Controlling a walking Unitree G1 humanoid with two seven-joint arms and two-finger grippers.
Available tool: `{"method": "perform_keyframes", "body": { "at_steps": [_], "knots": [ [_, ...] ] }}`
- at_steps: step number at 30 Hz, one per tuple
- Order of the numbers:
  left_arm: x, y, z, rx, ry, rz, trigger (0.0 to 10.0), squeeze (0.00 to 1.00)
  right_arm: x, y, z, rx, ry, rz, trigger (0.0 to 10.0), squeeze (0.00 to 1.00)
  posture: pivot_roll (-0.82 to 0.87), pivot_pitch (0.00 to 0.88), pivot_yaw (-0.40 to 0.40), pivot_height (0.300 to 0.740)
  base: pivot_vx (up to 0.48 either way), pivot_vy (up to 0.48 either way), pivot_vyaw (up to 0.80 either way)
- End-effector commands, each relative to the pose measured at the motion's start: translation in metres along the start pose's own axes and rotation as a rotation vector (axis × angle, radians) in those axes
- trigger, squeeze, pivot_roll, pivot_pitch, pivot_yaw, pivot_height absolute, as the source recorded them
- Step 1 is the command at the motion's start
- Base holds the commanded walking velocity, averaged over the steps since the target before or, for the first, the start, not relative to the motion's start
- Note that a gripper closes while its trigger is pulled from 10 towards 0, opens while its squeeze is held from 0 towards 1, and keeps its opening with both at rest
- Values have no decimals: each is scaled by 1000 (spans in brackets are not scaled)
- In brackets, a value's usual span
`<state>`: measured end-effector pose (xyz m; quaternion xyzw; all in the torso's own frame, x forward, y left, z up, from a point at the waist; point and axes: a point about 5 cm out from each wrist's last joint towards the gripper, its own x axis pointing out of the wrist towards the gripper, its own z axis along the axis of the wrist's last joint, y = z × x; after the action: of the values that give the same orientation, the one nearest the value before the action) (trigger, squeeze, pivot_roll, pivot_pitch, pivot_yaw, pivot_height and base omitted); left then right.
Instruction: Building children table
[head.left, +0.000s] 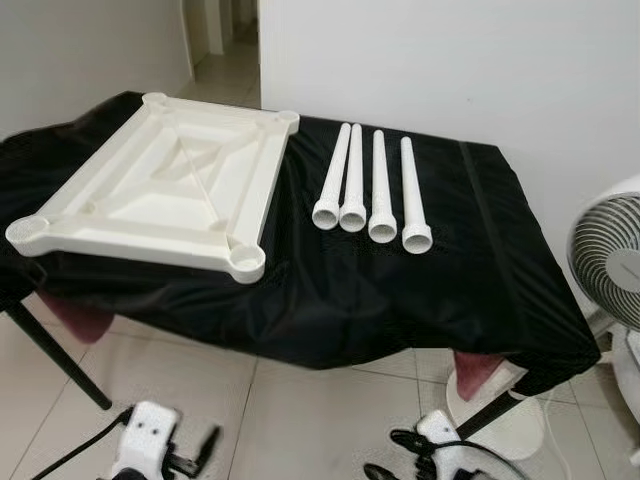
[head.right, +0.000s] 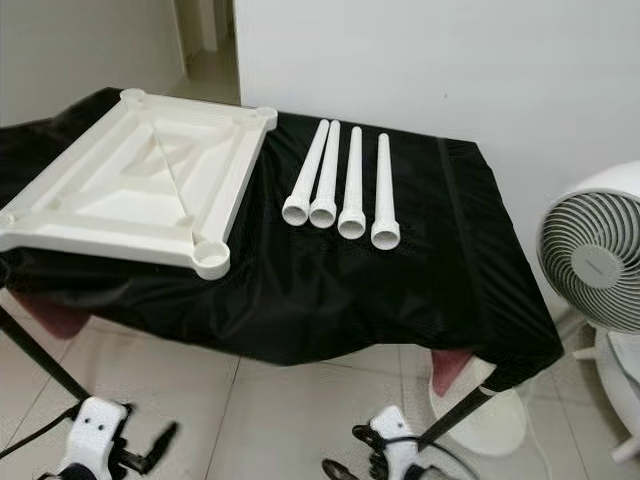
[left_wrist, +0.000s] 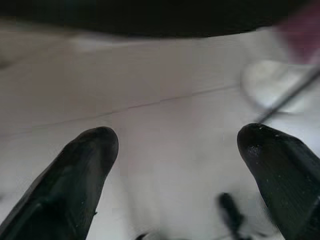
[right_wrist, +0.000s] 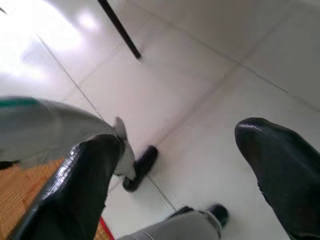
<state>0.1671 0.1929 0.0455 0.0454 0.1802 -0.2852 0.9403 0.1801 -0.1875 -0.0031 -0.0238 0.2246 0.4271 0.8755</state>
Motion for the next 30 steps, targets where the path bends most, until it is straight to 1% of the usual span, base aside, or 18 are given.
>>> {"method": "perform_keyframes", "body": {
  "at_steps": [1,4,6,7,9,10,12,14,15,17,18,20,21,23,26,27,29,30],
  "knots": [
    [0,-6,22,14,-47,-96,10000,0,-1,-1,25,-40,-74,50,10000,0,64,25,-47,740,0,0,0],
    [-1,0,62,58,-158,-83,10000,0,1,-6,69,-87,-213,48,10000,0,64,22,-50,740,0,0,0],
    [1,8,89,84,-244,-42,10000,0,5,-2,103,-92,-327,63,10000,0,67,21,-52,740,0,0,0],
    [1,8,89,84,-244,-42,10000,0,5,-2,103,-92,-327,63,10000,0,67,21,-52,740,0,0,0],
    [2,19,117,106,-325,35,10000,0,12,6,136,-99,-449,67,10000,0,73,13,-56,740,0,0,0],
    [2,19,117,106,-325,35,10000,0,12,6,136,-99,-449,67,10000,0,73,13,-56,740,0,0,0],
    [3,31,141,142,-386,131,10000,0,17,10,162,-101,-555,23,10000,0,73,13,-56,740,0,0,0],
    [5,40,154,138,-412,200,10000,0,22,7,176,-93,-608,-59,10000,0,69,8,-57,740,0,0,0],
    [5,40,154,138,-412,200,10000,0,22,7,176,-93,-608,-59,10000,0,69,8,-57,740,0,0,0],
    [11,53,164,138,-401,329,10000,0,27,-5,187,-75,-650,-263,10000,0,68,6,-58,740,0,0,0],
    [11,53,164,138,-401,329,10000,0,27,-5,187,-75,-650,-263,10000,0,68,6,-58,740,0,0,0],
    [18,66,170,139,-367,478,10000,0,29,-11,194,-75,-678,-449,10000,0,62,0,-61,740,0,0,0],
    [18,66,170,139,-367,478,10000,0,29,-11,194,-75,-678,-449,10000,0,62,0,-61,740,0,0,0],
    [27,65,172,29,-410,542,10000,0,26,-1,208,-41,-778,-547,10000,0,49,0,-58,740,0,0,0],
    [27,63,171,3,-431,552,10000,0,22,0,212,-62,-799,-617,10000,0,49,0,-58,740,0,0,0],
    [29,60,164,32,-396,548,10000,0,19,-4,211,-31,-810,-653,10000,0,38,0,-57,740,0,0,0],
    [30,55,154,84,-347,533,10000,0,14,-10,213,-28,-815,-701,10000,0,33,0,-56,740,0,0,0],
    [30,55,154,84,-347,533,10000,0,14,-10,213,-28,-815,-701,10000,0,33,0,-56,740,0,0,0]
  ]
}}
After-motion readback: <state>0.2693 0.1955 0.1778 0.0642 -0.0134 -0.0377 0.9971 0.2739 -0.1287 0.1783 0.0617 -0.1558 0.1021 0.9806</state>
